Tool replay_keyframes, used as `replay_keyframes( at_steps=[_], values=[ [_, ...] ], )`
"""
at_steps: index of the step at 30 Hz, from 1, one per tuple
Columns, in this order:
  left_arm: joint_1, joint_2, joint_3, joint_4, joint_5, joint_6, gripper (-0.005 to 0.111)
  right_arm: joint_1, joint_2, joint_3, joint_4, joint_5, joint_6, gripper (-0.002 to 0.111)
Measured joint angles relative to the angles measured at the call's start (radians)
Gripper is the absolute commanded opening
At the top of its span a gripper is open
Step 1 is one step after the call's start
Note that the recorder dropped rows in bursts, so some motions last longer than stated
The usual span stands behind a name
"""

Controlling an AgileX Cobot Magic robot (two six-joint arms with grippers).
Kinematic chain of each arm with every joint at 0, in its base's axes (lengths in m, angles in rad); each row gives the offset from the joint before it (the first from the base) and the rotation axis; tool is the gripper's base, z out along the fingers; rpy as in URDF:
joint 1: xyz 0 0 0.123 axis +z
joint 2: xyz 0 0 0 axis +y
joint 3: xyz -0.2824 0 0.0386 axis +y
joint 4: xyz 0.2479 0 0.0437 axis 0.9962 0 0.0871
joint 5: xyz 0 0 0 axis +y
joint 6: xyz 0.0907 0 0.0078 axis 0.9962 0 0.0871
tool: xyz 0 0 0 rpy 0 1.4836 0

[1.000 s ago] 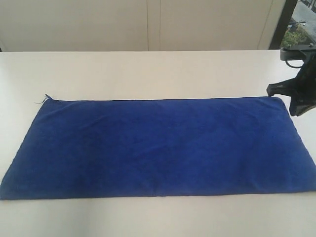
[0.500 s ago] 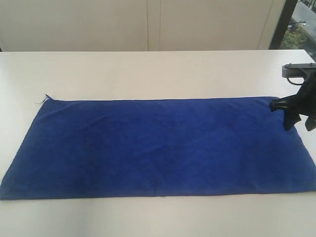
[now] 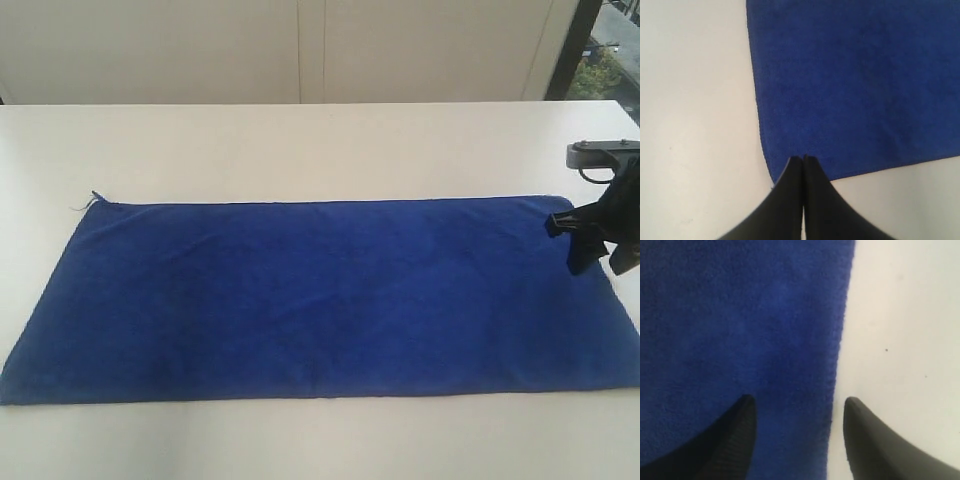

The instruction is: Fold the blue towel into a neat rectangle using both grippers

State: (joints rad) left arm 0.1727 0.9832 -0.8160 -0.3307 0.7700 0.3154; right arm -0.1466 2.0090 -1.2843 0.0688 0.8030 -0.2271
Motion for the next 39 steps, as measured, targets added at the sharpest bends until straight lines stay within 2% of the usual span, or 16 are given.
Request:
replay_keyframes(
  at_steps=[4, 8, 17, 20, 27, 33, 39],
  values=[
    [0.0, 0.0, 0.0, 0.0, 0.0, 0.0, 0.0, 0.0, 0.006, 0.0, 0.004, 0.016, -0.009, 0.051],
    [0.0, 0.0, 0.0, 0.0, 0.0, 0.0, 0.0, 0.0, 0.008, 0.0, 0.004, 0.027, -0.009, 0.044],
    [0.0, 0.0, 0.0, 0.0, -0.002, 0.0, 0.0, 0.0, 0.004, 0.038, 0.002, 0.016, -0.011, 0.017],
    [0.0, 0.0, 0.0, 0.0, -0.002, 0.0, 0.0, 0.0, 0.004, 0.039, 0.004, 0.014, -0.011, 0.001],
    [0.0, 0.0, 0.0, 0.0, -0.002, 0.0, 0.0, 0.0, 0.004, 0.039, -0.001, 0.016, 0.019, 0.0],
    [0.0, 0.0, 0.0, 0.0, -0.004, 0.0, 0.0, -0.024, 0.006, -0.007, -0.224, 0.055, 0.185, 0.0],
    [0.0, 0.0, 0.0, 0.0, -0.004, 0.0, 0.0, -0.068, 0.007, -0.082, -0.276, 0.1, 0.22, 0.0]
  ],
)
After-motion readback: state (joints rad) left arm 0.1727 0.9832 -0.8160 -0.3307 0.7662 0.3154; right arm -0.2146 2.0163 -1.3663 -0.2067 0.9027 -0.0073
